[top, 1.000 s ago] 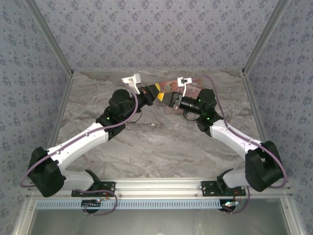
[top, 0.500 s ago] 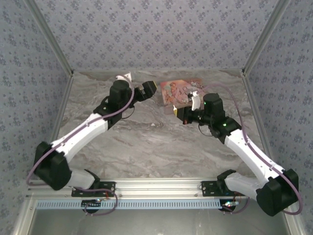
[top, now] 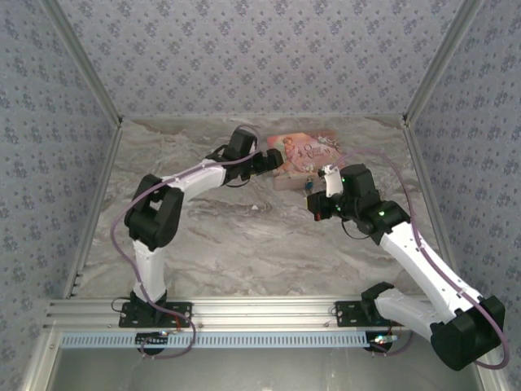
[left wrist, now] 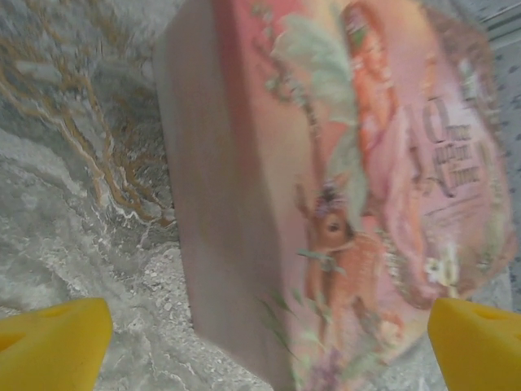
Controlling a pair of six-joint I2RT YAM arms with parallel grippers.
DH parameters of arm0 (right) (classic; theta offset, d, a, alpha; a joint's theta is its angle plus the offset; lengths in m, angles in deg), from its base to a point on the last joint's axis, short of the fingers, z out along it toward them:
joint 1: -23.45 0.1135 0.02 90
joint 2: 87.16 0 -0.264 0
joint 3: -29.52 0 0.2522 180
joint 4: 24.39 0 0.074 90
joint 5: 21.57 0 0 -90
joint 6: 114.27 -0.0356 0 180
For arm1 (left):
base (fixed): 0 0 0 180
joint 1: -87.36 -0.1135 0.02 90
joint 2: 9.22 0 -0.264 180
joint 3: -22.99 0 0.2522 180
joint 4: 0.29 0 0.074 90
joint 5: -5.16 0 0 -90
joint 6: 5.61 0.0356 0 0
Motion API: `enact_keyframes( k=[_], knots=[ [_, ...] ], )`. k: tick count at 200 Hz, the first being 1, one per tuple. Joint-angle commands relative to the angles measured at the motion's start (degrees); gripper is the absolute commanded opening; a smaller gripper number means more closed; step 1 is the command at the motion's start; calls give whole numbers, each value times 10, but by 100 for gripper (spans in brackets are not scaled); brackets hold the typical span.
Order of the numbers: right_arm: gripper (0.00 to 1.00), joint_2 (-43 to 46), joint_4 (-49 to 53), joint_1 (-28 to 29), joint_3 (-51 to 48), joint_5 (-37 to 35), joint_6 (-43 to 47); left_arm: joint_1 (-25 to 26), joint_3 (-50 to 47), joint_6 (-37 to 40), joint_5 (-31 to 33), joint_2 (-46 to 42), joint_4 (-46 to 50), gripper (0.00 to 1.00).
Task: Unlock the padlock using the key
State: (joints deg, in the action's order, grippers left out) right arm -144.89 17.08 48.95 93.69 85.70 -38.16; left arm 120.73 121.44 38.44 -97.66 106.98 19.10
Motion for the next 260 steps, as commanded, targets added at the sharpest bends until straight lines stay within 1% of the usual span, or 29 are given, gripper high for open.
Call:
enact_keyframes(
  k=[1,19,62,152,181,211,227,260],
  knots=[
    [0,10,22,-6,-3,-12,11,-1,29,-20,-36,24,17,99],
    [0,10,22,-9,-3,-12,11,-1,16,-25,-44,32,16,100],
    [0,6,22,-13,0,-16,6,-6,-35,-20,-33,21,21,99],
    [0,-6,28,-15,16,-20,1,-47,-147,3,-8,-13,27,99],
    [0,-10,26,-15,17,-12,2,-72,-204,6,-2,-50,18,99],
    [0,-16,6,-14,5,14,1,-103,-252,17,-5,-93,5,99],
    [0,-23,-11,-13,-2,31,-2,-114,-262,26,-16,-110,-4,99],
    [0,-41,-42,-12,-14,57,-10,-121,-265,50,-26,-149,-16,99]
  ],
)
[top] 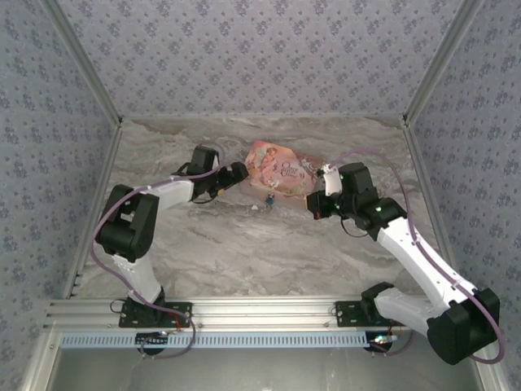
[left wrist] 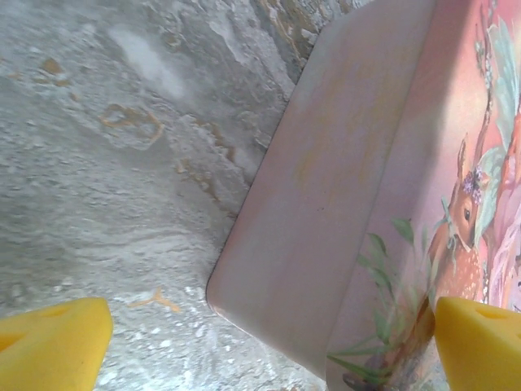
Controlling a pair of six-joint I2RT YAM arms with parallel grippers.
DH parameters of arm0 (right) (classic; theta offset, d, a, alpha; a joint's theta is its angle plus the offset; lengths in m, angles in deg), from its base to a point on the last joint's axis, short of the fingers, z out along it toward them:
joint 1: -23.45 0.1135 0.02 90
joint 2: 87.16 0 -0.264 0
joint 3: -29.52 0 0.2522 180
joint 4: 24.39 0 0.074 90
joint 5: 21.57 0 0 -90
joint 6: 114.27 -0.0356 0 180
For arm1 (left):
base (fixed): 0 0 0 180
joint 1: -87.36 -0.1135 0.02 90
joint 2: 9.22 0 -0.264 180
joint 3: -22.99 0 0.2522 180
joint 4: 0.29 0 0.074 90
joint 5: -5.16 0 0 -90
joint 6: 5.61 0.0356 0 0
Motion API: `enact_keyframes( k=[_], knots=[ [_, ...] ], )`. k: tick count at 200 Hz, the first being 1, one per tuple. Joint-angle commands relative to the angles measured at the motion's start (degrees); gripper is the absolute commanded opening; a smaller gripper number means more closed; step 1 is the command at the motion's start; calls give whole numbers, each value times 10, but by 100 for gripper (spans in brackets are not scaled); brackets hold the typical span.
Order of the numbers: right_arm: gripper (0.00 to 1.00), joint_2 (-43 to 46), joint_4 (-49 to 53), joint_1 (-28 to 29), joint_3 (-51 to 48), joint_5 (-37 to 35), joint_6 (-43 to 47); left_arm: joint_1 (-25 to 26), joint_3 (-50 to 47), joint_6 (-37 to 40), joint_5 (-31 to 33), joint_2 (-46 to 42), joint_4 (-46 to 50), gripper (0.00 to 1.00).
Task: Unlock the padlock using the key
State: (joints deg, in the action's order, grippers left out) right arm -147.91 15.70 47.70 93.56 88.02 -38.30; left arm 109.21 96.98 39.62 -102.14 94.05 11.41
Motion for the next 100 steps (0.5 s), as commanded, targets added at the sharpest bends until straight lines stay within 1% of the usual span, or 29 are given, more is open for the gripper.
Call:
enact_keyframes(
  k=[1,13,35,53,64,79,100],
  knots=[
    [0,-12,-29,1,-13,34,-8,-6,-21,39,18,-22,60,99],
    [0,-18,-39,1,-18,46,-8,-8,-32,48,15,-46,38,99],
    [1,-26,-60,0,-36,62,-6,-8,-78,69,4,-109,-37,99],
    [1,-32,-84,-3,-53,73,-8,-5,-112,92,4,-158,-66,99],
    [1,-38,-100,-7,-61,83,-11,-1,-136,110,-9,-184,-90,99],
    [1,-49,-125,-14,-74,94,-14,16,-173,147,-32,-219,-139,99],
    [1,-74,-162,-37,-93,116,-19,64,-213,215,-17,-270,-152,99]
  ],
)
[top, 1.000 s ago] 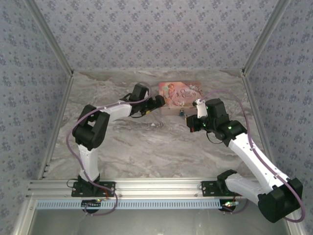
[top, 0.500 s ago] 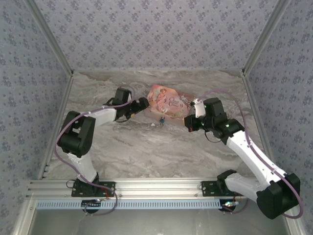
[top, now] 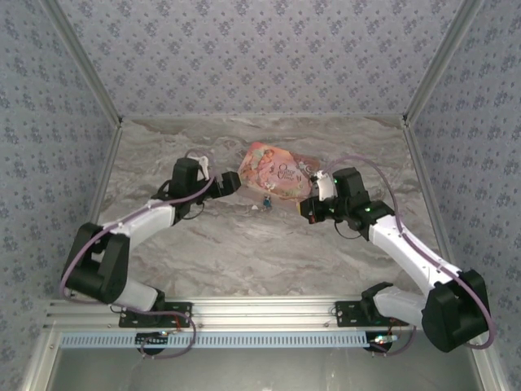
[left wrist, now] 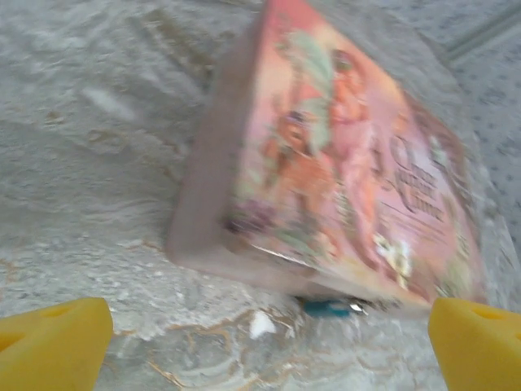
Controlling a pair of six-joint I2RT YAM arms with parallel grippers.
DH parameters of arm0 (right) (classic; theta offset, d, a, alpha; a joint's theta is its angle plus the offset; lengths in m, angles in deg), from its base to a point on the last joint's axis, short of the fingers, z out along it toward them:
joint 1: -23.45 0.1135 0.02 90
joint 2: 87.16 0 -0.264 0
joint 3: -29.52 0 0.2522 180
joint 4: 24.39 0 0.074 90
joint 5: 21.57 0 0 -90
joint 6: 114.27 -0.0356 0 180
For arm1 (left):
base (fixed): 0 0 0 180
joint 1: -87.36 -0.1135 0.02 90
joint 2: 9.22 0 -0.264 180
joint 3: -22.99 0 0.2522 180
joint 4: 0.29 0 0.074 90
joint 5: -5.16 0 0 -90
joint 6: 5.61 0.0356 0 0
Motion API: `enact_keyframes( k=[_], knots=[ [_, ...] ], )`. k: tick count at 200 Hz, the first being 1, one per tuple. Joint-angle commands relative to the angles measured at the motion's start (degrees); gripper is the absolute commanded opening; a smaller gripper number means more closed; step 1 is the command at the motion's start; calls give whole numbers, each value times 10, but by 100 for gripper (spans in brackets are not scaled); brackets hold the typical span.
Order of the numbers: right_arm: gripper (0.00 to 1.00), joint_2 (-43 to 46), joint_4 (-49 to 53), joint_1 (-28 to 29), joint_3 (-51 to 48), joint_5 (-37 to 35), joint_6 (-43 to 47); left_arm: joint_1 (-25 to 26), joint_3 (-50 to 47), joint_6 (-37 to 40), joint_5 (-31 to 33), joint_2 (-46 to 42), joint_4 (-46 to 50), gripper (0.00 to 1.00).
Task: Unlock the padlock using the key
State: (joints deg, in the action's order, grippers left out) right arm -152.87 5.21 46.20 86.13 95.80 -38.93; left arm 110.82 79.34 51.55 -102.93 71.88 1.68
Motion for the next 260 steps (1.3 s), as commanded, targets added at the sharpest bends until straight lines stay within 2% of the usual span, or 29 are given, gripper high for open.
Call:
enact_keyframes(
  k=[1,33,60,98,144,187,260],
  knots=[
    [1,-25,-59,-23,-19,39,-13,50,-37,98,-8,-50,-55,99],
    [1,-60,-112,-46,-29,78,-18,69,-44,104,-16,-57,-20,99],
    [1,-89,-140,-52,-22,94,-15,75,-54,98,-62,-7,-87,99],
    [1,-137,-157,-62,4,92,-15,80,-19,105,-110,81,-127,99],
    [1,-178,-153,-68,27,73,-15,83,29,101,-169,170,-146,88],
    [1,-198,-127,-69,29,49,-14,89,48,102,-171,216,-163,85],
    [0,-204,-114,-60,15,28,-28,89,76,113,-161,269,-188,74]
  ],
)
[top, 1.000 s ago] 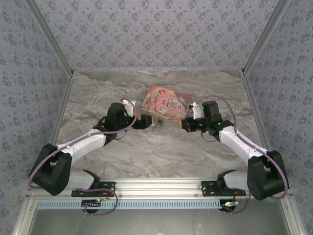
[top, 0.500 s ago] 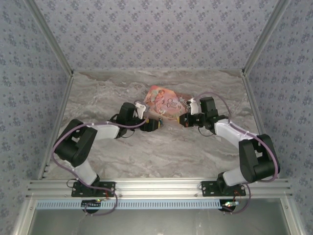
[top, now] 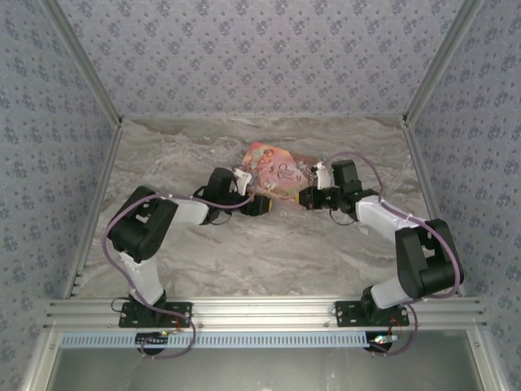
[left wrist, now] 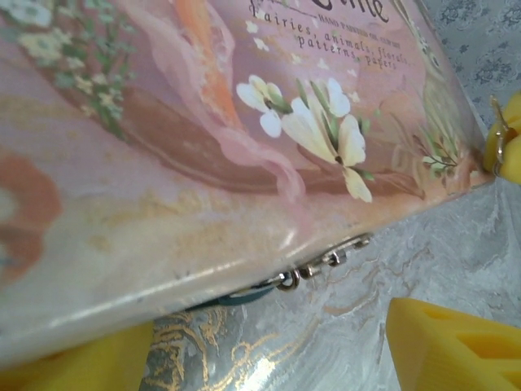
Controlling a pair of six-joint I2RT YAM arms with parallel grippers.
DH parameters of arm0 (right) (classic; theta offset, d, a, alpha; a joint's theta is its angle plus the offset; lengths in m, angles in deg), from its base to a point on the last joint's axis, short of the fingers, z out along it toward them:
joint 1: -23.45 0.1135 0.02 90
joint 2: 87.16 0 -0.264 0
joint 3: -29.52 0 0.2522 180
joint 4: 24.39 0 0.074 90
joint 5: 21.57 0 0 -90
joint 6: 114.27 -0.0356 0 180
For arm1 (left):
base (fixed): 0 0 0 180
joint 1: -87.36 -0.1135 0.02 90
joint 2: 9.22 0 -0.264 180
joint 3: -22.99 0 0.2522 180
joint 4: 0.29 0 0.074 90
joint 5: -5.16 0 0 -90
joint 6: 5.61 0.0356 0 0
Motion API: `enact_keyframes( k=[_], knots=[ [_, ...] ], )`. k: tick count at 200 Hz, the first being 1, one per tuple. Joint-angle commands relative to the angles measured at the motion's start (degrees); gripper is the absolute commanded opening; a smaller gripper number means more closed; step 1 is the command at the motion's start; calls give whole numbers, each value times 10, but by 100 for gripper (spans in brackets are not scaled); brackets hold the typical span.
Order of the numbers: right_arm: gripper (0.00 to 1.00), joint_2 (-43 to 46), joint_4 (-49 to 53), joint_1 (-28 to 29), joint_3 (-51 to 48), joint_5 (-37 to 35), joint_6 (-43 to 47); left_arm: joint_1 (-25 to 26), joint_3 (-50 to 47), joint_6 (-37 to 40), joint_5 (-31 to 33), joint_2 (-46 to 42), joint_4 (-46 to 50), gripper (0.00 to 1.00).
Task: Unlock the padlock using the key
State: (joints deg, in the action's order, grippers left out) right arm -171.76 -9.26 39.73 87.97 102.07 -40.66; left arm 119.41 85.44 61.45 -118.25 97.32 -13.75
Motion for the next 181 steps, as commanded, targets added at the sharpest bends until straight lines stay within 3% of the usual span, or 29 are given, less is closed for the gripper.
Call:
enact_keyframes(
  k=[1,49,181],
  knots=[
    [0,-15,30,5,-4,-34,-11,3,15,14,-8,14,-34,74],
    [0,-16,28,9,-2,-39,-12,7,4,5,-7,25,-75,70],
    [0,-27,9,21,0,-39,-23,28,25,-4,25,39,-52,58]
  ],
)
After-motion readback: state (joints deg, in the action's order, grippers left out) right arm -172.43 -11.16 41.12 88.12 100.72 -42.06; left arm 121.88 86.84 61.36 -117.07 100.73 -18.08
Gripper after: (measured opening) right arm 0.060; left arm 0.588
